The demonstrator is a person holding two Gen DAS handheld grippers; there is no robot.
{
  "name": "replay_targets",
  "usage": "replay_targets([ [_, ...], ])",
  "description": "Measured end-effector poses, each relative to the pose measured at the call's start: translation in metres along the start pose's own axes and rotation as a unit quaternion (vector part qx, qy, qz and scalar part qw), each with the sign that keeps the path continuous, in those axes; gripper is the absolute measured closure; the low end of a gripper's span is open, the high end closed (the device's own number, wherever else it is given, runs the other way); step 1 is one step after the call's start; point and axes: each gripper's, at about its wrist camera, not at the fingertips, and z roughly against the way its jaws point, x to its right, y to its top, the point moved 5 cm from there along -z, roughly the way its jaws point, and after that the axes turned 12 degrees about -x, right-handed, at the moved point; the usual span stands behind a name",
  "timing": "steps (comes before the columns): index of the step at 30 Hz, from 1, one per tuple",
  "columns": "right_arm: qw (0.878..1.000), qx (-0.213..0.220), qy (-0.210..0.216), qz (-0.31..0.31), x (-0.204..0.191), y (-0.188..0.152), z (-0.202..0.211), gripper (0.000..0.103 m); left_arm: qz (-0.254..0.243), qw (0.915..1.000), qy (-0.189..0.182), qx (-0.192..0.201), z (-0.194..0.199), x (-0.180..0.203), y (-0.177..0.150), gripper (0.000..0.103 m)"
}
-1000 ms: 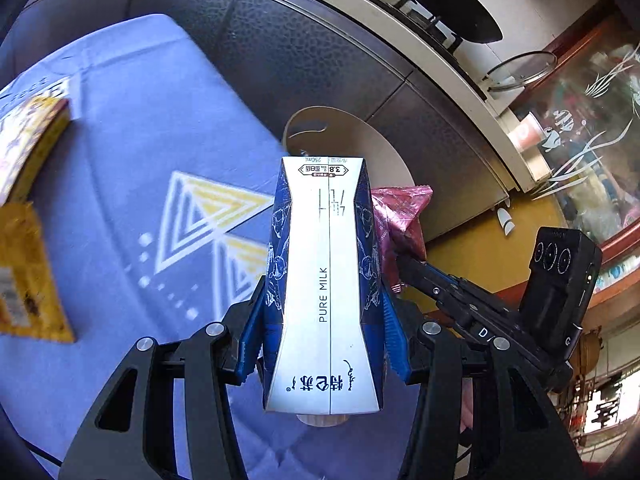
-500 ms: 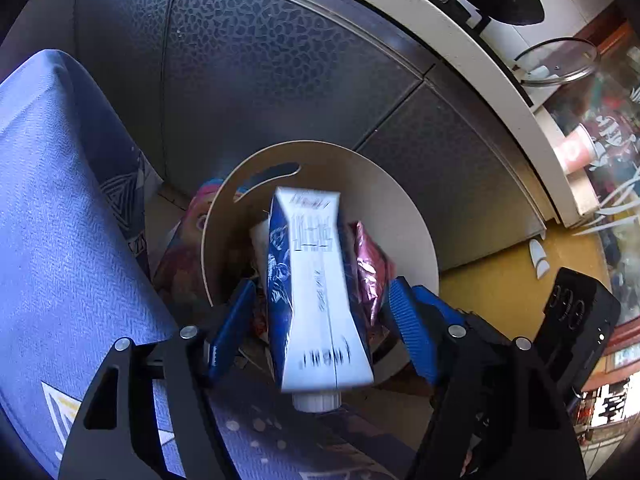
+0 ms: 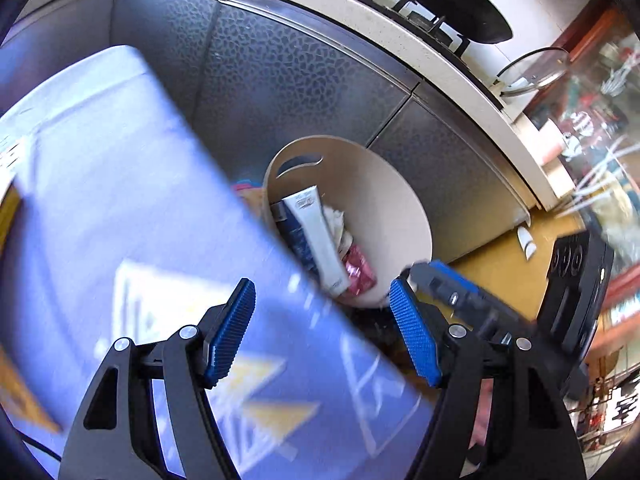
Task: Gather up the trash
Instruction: 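Move both tools back to the table toward the plastic bottle and yellow packet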
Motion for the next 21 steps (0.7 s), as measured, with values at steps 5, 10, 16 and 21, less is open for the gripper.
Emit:
replay_targets([
  [5, 1.0, -0.003, 0.016, 0.004, -0.026, -0.025, 0.01, 0.048, -0.012, 0.9989, 0.033, 0.032, 0.035, -0.014, -0.058, 0.034],
  [10, 0.999, -0.018, 0.026, 0.029, -0.064, -0.05, 0.011, 0.048, -0.009, 0.9962, 0.061, 0.06, 0.073, -0.042, -0.11, 0.034],
  [16, 0.994, -0.058, 0.052, 0.073, -0.122, -0.071, -0.002, 0.048, 0.036, 0.9892, 0.072, 0.122, 0.148, -0.092, -0.177, 0.033],
  [21, 0.986, -0.085, 0.081, 0.116, -0.181, -0.087, -0.02, 0.048, 0.105, 0.9657, 0.155, 0.18, 0.221, -0.163, -0.206, 0.027],
])
